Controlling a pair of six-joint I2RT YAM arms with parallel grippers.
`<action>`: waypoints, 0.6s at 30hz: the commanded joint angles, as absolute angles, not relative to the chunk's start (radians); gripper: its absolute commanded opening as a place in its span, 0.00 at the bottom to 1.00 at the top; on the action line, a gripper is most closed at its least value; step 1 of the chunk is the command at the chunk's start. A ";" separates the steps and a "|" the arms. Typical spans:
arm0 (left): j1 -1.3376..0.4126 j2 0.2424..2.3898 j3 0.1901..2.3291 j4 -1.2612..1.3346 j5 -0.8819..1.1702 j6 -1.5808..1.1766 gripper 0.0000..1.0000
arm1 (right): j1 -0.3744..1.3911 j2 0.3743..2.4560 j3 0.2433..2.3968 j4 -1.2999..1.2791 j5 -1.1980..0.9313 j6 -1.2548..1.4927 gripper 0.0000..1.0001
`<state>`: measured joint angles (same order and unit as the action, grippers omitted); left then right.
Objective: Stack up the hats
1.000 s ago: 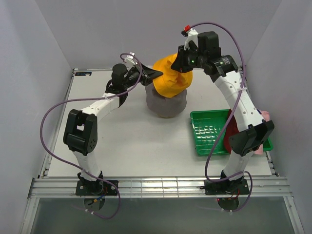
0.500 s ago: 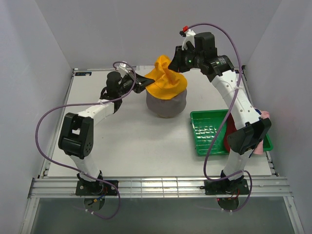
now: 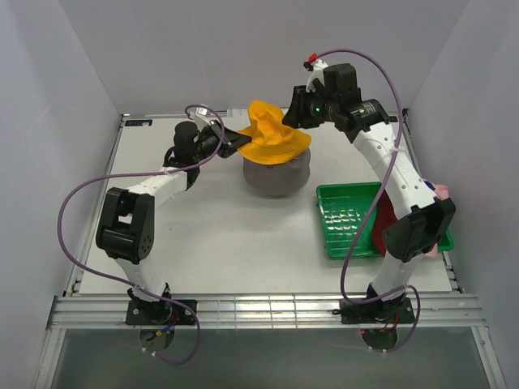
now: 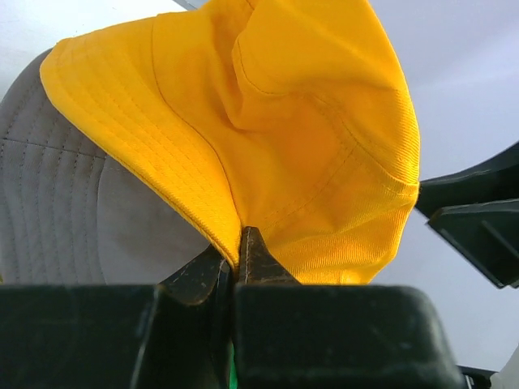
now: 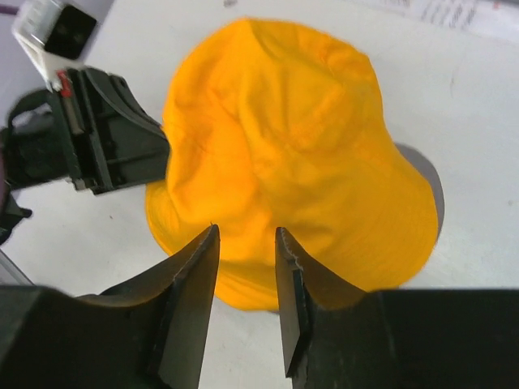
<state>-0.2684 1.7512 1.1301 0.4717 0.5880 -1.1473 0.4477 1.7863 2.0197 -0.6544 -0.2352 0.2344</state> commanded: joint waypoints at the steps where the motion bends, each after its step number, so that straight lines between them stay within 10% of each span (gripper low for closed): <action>1: -0.267 1.686 1.114 0.476 0.624 -1.077 0.09 | 0.411 1.674 1.906 -0.664 -0.201 0.293 0.41; 18: -0.267 1.700 1.081 0.476 0.641 -1.034 0.07 | 0.175 1.479 1.260 -0.125 -0.574 0.652 0.66</action>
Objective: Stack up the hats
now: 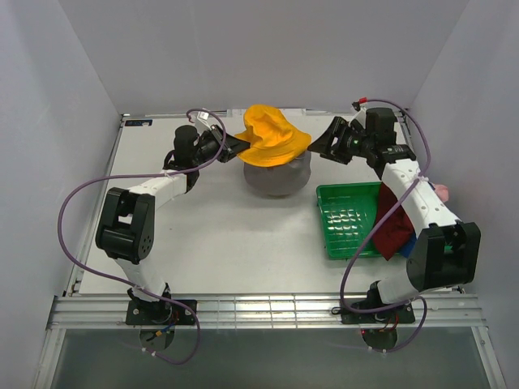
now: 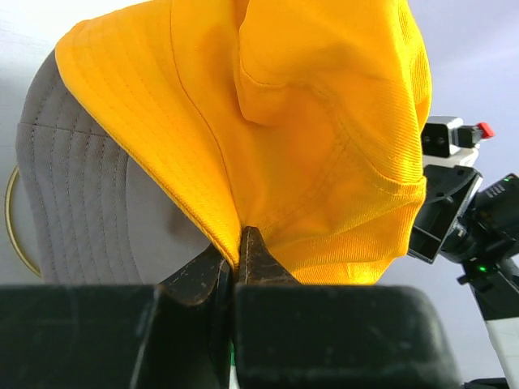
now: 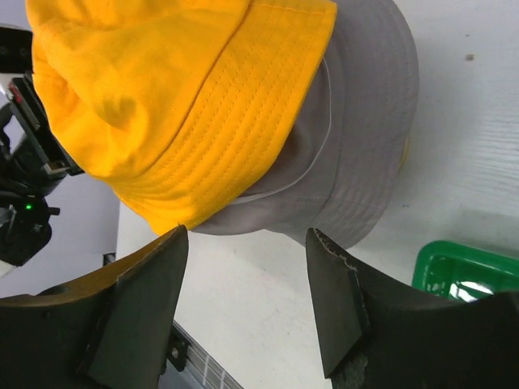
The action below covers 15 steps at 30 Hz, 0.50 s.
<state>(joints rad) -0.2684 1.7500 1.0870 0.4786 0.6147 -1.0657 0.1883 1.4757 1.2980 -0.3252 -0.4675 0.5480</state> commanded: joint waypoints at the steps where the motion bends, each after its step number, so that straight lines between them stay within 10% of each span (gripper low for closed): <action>1: -0.267 1.700 1.083 0.476 0.640 -1.034 0.07 | 0.173 1.483 1.249 -0.064 -0.590 0.694 0.66; 15: -0.267 1.707 1.081 0.471 0.638 -1.035 0.08 | 0.167 1.569 1.138 0.255 -0.617 0.920 0.65</action>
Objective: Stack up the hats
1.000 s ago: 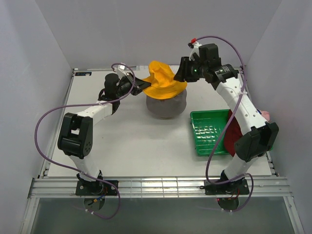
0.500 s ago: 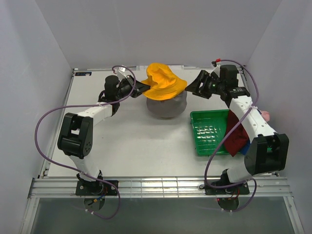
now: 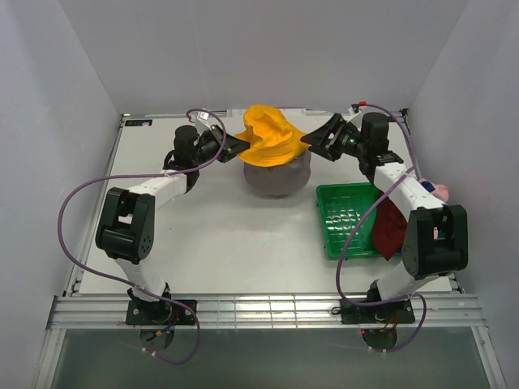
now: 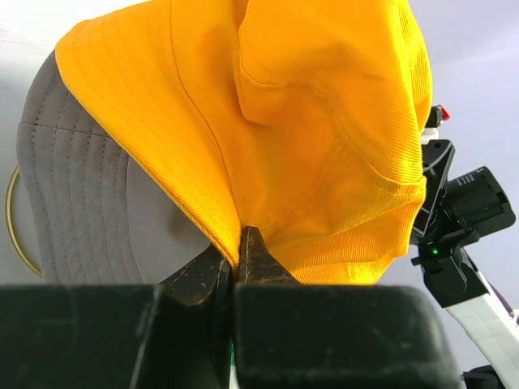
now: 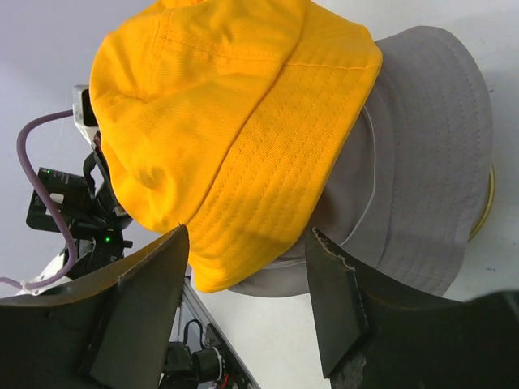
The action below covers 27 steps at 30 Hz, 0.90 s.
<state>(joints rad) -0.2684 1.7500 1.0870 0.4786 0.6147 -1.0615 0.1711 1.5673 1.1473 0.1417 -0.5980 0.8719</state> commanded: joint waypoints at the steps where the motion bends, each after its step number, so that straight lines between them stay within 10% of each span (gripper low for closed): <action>1: -0.267 1.707 1.081 0.471 0.638 -1.035 0.07 | 0.167 1.569 1.132 0.262 -0.615 0.925 0.65; 27: -0.267 1.713 1.065 0.466 0.640 -1.029 0.07 | 0.167 1.651 1.086 0.425 -0.637 1.029 0.46</action>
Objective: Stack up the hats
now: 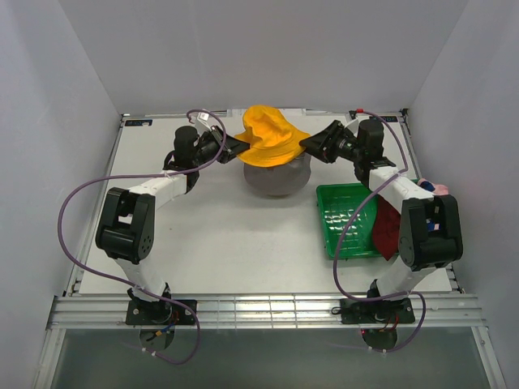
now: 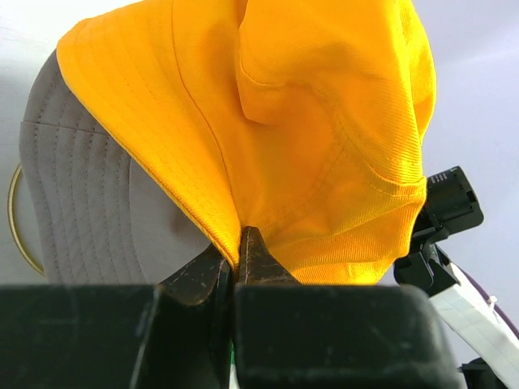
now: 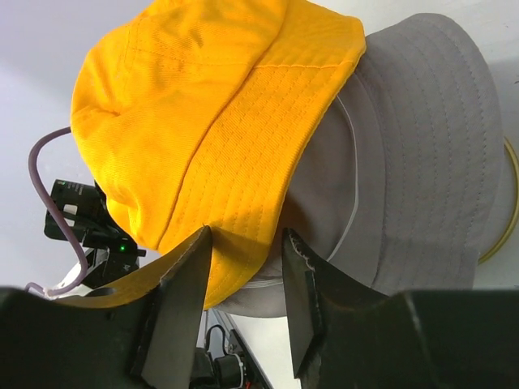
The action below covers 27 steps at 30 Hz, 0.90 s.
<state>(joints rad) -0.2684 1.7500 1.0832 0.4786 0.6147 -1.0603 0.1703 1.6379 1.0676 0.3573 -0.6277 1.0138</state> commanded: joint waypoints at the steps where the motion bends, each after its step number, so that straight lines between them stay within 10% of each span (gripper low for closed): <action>1: -0.267 1.713 1.065 0.466 0.638 -1.029 0.08 | 0.169 1.652 1.086 0.428 -0.637 1.032 0.45; 13: -0.267 1.710 1.062 0.451 0.635 -1.009 0.08 | 0.169 1.612 1.057 0.388 -0.644 1.002 0.08; 27: -0.267 1.700 1.043 0.387 0.548 -0.992 0.14 | 0.135 1.580 0.994 0.144 -0.586 0.795 0.08</action>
<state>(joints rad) -0.2714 1.7500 1.0645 0.4393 0.5846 -1.0275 0.1555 1.5890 1.0222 0.2436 -0.6132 0.8757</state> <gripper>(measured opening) 0.137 0.088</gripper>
